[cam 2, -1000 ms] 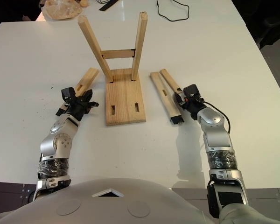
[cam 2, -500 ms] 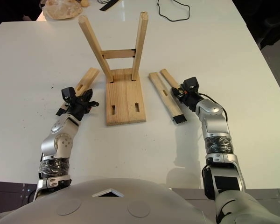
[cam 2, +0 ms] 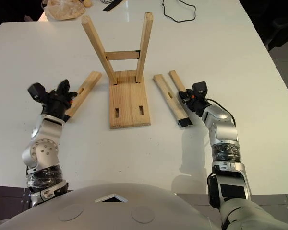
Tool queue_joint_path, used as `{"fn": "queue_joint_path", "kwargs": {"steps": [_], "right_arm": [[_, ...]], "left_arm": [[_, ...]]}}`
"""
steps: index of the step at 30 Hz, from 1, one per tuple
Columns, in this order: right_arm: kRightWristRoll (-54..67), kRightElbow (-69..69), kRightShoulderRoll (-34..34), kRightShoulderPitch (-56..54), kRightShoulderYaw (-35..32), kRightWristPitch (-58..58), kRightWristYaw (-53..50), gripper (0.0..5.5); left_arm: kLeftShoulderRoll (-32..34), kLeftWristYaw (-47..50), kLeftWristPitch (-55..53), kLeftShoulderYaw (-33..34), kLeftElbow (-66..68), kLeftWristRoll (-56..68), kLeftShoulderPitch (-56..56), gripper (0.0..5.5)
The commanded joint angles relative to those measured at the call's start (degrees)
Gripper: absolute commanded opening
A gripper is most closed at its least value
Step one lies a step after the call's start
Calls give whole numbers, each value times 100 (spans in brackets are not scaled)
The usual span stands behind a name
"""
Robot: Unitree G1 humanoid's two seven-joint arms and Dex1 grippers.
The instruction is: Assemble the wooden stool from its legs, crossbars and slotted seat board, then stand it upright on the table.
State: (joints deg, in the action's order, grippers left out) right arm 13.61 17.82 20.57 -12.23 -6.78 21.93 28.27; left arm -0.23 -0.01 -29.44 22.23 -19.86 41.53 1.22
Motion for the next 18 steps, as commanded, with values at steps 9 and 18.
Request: {"fn": "queue_joint_path", "kwargs": {"steps": [9,18], "right_arm": [[3784,211,-944,-2753,-3016,1355,-1862,131],[5033,-2690,-527,-1772,-1495,2655,457,131]], "left_arm": [[222,1188,306,988,-823,2904,1166,0],[1220,749,252,780,-996,3993,1711,24]]}}
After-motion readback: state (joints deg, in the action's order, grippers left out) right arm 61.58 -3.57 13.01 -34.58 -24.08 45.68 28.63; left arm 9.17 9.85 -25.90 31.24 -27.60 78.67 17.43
